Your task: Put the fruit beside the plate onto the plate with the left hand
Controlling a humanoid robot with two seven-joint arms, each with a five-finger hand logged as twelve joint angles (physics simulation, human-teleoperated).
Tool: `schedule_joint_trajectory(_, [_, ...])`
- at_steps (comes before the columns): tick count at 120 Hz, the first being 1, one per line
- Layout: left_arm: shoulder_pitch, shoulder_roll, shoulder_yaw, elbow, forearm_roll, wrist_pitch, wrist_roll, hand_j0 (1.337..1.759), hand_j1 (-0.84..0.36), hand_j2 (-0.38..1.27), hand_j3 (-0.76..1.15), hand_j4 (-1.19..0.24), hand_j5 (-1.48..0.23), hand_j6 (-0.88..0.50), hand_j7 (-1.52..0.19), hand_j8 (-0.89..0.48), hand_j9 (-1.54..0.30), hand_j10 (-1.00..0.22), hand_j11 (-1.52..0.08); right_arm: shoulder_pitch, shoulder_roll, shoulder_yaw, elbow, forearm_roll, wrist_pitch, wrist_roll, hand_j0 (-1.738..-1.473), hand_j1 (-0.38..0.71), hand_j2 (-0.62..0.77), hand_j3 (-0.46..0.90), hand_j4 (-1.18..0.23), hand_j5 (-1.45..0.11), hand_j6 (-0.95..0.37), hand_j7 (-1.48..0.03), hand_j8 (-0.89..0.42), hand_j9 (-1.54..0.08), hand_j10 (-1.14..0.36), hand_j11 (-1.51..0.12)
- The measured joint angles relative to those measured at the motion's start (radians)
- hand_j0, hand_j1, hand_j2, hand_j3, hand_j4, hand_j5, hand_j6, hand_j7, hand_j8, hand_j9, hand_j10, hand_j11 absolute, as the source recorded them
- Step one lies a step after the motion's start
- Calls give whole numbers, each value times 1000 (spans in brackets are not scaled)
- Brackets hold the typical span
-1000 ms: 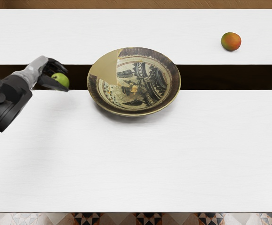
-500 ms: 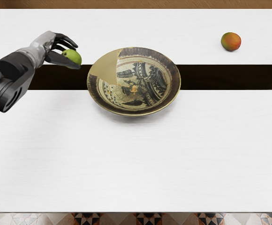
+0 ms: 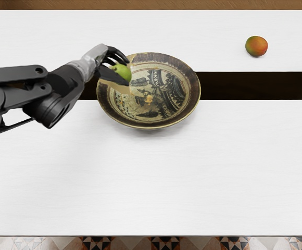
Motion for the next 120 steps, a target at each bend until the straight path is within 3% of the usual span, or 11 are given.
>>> schedule_joint_trajectory(33, [31, -93, 8, 63, 2, 0, 0, 1654, -308, 357, 0, -652, -926, -472, -860, -428, -880, -600, -903, 0, 0, 0, 0, 0, 0, 0, -1658, -329, -3, 0, -17, -22, -17, -22, -17, -22, -17, -22])
schedule_joint_trajectory(92, [78, -119, 18, 107, -5, 1, -2, 1655, -300, 350, 0, -642, -892, -490, -832, -449, -855, -613, -879, 0, 0, 0, 0, 0, 0, 0, -1658, -329, -3, 0, -17, -22, -16, -22, -16, -22, -16, -22])
schedule_joint_trajectory(106, [79, -137, 29, 114, -8, 1, -1, 1656, -293, 361, 0, -622, -855, -514, -808, -457, -827, -606, -841, 0, 0, 0, 0, 0, 0, 0, -1658, -329, -3, 0, -17, -22, -16, -22, -16, -22, -16, -22])
schedule_joint_trajectory(120, [78, -137, 35, 119, -9, 1, -1, 1657, -234, 249, 0, -539, -728, -483, -700, -445, -711, -530, -719, 0, 0, 0, 0, 0, 0, 0, -1658, -329, -3, 0, -17, -22, -16, -22, -16, -22, -16, -22])
